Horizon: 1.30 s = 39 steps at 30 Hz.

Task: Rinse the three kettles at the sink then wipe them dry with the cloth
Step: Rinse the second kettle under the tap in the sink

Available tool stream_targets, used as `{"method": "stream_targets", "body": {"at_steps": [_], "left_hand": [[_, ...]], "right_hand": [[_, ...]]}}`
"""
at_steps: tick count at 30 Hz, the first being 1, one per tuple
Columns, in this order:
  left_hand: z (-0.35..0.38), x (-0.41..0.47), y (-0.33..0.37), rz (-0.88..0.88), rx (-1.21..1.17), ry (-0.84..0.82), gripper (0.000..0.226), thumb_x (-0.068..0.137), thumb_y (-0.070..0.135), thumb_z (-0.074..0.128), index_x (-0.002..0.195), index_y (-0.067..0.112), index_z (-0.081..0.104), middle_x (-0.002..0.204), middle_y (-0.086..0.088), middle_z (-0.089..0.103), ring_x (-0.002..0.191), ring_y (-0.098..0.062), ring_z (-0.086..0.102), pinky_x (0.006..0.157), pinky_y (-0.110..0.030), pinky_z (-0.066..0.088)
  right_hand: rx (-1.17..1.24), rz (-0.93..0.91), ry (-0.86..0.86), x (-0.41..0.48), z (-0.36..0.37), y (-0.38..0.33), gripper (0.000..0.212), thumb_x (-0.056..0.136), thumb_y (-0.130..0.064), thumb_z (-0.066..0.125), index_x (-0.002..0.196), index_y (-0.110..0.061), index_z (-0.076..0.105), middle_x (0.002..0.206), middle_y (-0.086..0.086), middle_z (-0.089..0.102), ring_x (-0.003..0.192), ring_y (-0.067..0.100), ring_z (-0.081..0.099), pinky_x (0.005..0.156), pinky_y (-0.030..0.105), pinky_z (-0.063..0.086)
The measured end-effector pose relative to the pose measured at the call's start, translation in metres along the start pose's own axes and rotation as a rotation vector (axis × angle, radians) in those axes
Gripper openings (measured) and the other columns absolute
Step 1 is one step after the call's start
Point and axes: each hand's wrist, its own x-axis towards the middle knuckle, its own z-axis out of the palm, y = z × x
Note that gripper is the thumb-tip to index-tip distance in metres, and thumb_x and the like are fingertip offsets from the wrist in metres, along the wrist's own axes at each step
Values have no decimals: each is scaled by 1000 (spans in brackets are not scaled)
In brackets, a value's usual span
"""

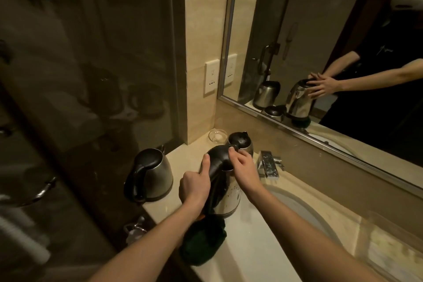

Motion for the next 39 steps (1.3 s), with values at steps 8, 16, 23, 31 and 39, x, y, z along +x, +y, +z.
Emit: {"method": "stream_targets", "body": {"at_steps": [8, 16, 23, 31, 39], "left_hand": [[53, -34, 14, -46, 1, -77, 77, 87, 79, 33, 83, 10, 68, 77, -8, 71, 71, -21, 70, 64, -33, 58], [101, -64, 27, -37, -58, -104, 63, 92, 74, 33, 78, 19, 60, 78, -3, 67, 76, -20, 65, 84, -42, 58], [135, -69, 18, -56, -38, -195, 84, 75, 90, 30, 60, 14, 63, 62, -4, 68, 64, -25, 69, 71, -42, 60], [160, -56, 3, -145, -176, -193, 60, 93, 61, 54, 52, 17, 61, 49, 0, 58, 60, -24, 59, 67, -34, 46], [169, -31, -29, -208, -160, -226, 59, 93, 59, 54, 60, 12, 66, 46, -1, 56, 51, -22, 54, 60, -32, 40]], "right_hand": [[-68, -123, 144, -22, -50, 3, 55, 85, -70, 38, 120, -36, 63, 141, 1, 41, 134, 19, 33, 110, 48, 32], [-190, -194, 199, -42, -104, 10, 48, 87, -65, 39, 92, -34, 75, 138, -4, 39, 130, 13, 28, 104, 35, 27], [39, -192, 456, -45, -137, 45, 25, 94, -33, 55, 88, -21, 76, 109, -2, 52, 101, 6, 51, 84, 23, 41], [22, 122, 364, -4, -175, 106, 27, 89, -41, 51, 97, -24, 71, 113, 4, 61, 95, 2, 55, 87, 29, 43], [26, 260, 218, 35, -185, 132, 31, 98, -21, 47, 113, -1, 65, 120, 11, 64, 112, 24, 55, 92, 32, 38]]}}
